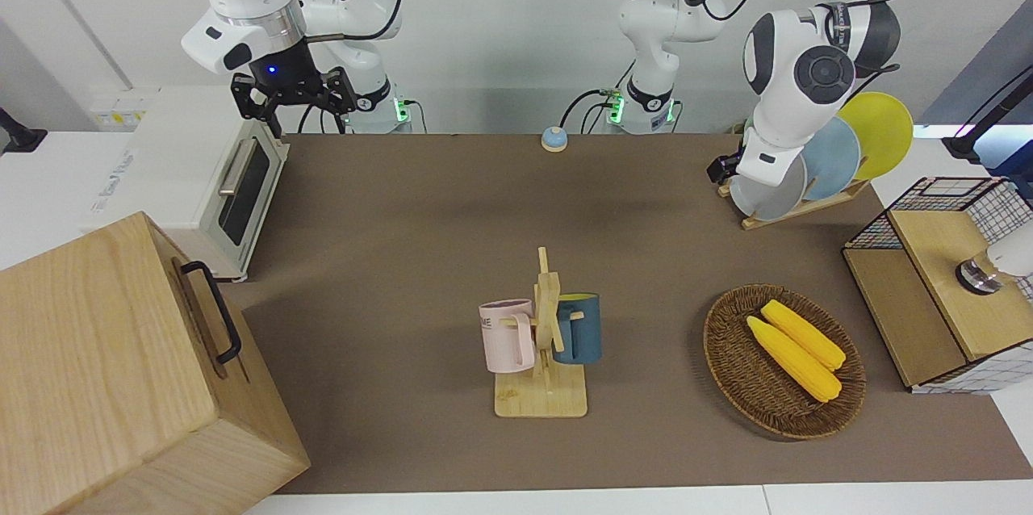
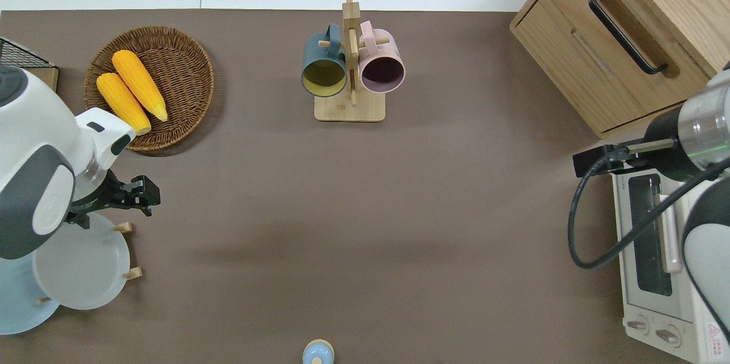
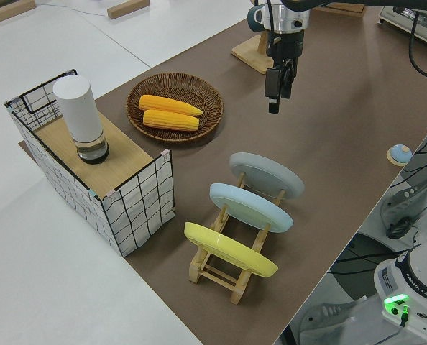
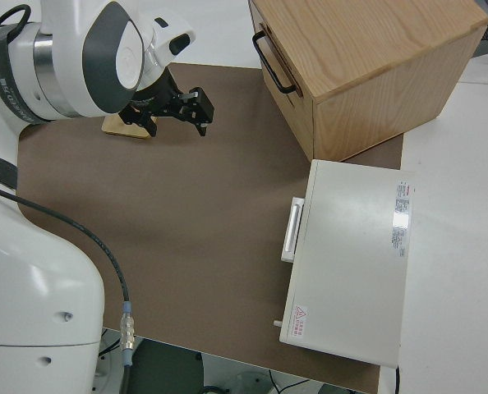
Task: Pick gray plate from table and place it on lower plate rack with left arm
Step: 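Open the left gripper and withdraw it from the plate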
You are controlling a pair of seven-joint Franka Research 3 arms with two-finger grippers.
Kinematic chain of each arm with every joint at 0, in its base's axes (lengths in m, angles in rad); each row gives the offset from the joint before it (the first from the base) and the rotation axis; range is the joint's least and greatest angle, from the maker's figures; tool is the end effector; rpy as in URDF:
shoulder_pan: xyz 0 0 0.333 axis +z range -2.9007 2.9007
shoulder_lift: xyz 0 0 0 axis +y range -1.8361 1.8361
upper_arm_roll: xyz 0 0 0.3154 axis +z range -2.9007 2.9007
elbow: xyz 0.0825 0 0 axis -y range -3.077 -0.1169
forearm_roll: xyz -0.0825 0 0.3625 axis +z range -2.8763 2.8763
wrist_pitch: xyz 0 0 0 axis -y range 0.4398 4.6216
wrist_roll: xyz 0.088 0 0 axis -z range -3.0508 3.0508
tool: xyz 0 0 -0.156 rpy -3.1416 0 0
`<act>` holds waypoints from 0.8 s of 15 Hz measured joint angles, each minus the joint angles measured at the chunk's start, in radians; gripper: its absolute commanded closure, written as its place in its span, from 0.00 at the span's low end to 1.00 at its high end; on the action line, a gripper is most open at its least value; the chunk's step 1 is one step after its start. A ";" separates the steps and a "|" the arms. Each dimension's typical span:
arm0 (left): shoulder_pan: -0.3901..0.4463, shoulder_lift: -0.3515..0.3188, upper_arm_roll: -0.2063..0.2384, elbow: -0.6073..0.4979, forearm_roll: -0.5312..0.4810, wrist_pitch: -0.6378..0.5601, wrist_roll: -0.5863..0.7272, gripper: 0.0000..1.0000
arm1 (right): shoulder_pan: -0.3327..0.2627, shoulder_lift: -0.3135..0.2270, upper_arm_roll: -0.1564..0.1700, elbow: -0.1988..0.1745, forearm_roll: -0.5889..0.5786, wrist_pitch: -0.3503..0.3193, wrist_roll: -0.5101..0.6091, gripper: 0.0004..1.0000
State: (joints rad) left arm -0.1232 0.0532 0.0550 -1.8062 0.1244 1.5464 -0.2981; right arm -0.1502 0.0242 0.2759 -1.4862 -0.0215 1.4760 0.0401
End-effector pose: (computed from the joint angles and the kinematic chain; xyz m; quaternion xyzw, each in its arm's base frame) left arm 0.5063 -0.0153 0.4452 -0.9802 -0.1051 0.1414 0.0903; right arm 0.5258 0.0611 0.5921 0.9990 0.0420 -0.0161 0.0088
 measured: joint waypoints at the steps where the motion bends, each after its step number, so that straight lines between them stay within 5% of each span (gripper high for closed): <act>1: 0.000 -0.008 0.008 0.015 -0.028 0.011 0.012 0.00 | 0.000 0.000 0.000 0.000 0.000 0.000 0.000 0.02; 6: 0.025 -0.094 0.039 0.031 -0.152 0.074 0.058 0.00 | 0.000 0.000 0.000 0.000 0.000 0.000 0.000 0.02; 12: 0.030 -0.140 0.042 0.031 -0.160 0.074 0.199 0.00 | 0.000 0.000 0.000 0.000 0.000 0.000 0.000 0.02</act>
State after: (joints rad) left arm -0.0934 -0.0863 0.0968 -1.7757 -0.0354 1.6206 -0.0989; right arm -0.1502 0.0242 0.2759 -1.4862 -0.0215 1.4760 0.0401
